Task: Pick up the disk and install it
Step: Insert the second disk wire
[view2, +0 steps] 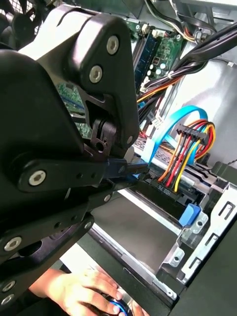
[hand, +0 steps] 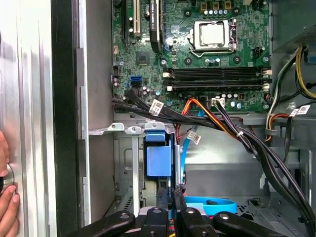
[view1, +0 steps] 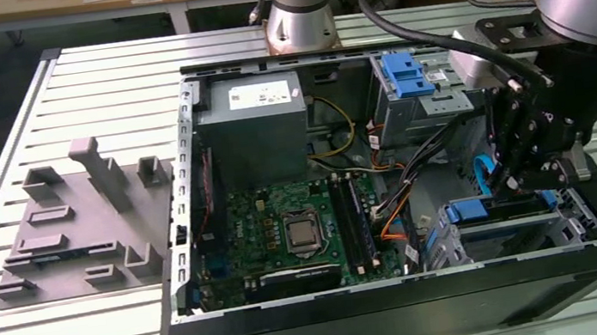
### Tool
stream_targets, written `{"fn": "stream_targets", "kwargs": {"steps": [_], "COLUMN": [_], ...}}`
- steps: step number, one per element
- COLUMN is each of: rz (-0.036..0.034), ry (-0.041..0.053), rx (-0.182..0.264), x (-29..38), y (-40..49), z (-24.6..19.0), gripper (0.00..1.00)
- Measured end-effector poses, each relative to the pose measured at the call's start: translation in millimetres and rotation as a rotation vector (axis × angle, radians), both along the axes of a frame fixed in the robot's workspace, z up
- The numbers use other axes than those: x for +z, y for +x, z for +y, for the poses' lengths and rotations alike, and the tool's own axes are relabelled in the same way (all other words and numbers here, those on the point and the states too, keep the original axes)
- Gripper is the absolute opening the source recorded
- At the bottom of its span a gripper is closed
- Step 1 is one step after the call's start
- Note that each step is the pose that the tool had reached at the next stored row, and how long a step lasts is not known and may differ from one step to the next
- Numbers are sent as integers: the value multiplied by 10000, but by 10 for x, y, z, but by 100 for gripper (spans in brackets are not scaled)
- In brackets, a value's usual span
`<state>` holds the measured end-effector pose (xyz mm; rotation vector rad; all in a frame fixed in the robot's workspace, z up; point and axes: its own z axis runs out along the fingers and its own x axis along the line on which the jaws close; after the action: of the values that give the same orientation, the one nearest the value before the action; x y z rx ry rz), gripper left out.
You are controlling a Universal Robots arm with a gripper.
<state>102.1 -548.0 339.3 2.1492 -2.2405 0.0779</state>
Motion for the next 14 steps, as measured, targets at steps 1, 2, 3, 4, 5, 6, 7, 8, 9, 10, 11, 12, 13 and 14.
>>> {"fn": "stream_targets", "kwargs": {"steps": [1, 2, 3, 4, 5, 6, 7, 8, 9, 10, 11, 12, 13, 14], "rz": [0, 0, 0, 0, -4, -15, -38, -71, -105, -123, -126, -130, -131, -131], "ry": [1, 0, -4, -8, -8, -7, -8, -8, -8, -7, -6, -6, -6, -8], "rx": [1, 1, 1, 1, 1, 3, 7, 14, 21, 24, 25, 26, 25, 24], "x": [-2, -4, -4, -4, -6, -8, -9, -11, -14, -17, -22, -26, -31, -33], "y": [0, 0, 0, 0, 0, 0, -1, -2, -2, -1, -1, -1, -2, -2], "z": [-6, -7, -7, -8, -8, -8, -8, -8, -8, -8, -8, -8, -8, -8], "gripper": [16, 16, 16, 16, 16, 16, 16, 16, 16, 16, 16, 16, 16, 16]}}
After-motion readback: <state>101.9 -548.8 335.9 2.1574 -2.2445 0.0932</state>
